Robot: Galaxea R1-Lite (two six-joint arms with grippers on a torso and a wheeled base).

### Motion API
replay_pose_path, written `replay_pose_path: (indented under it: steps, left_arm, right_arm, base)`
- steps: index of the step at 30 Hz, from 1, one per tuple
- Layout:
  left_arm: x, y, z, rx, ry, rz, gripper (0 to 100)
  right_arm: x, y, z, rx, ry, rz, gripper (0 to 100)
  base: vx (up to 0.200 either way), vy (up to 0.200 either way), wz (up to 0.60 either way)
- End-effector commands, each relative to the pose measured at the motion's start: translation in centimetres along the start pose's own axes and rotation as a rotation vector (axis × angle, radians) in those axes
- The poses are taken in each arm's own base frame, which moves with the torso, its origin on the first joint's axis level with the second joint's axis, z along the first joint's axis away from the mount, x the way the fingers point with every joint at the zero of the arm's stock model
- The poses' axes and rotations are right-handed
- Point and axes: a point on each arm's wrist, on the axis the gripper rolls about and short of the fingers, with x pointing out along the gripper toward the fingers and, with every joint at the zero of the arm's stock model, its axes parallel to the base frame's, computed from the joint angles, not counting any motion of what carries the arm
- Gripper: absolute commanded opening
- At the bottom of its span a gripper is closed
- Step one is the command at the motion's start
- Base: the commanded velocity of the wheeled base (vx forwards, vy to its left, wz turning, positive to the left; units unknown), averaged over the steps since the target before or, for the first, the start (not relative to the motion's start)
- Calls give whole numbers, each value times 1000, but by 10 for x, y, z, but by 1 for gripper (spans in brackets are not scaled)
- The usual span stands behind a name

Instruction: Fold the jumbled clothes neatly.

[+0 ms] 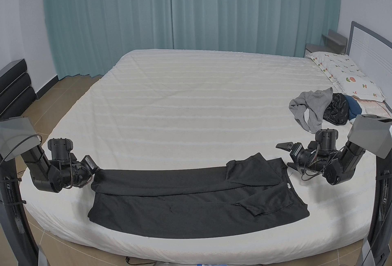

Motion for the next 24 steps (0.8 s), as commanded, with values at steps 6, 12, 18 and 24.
replay_pose_path:
  steps: [6, 12, 18, 24]
  left_arm:
    - [2, 2, 0, -4, 2, 3, 100]
    - [1, 3, 1, -8, 1, 3, 100]
    - [2, 0, 5, -48, -14, -7, 100]
    - [2, 0, 5, -51, -15, -8, 100]
  right_arm:
    - [-7, 8, 1, -8, -11, 9, 100]
    - [-7, 13, -6, -17, -11, -5, 100]
    - [1, 8, -9, -16, -1, -13, 100]
    - [7, 7, -12, -22, 9, -12, 100]
  base:
    - [0, 0, 0]
    - [0, 0, 0]
    - [0, 0, 0]
    - [0, 0, 0]
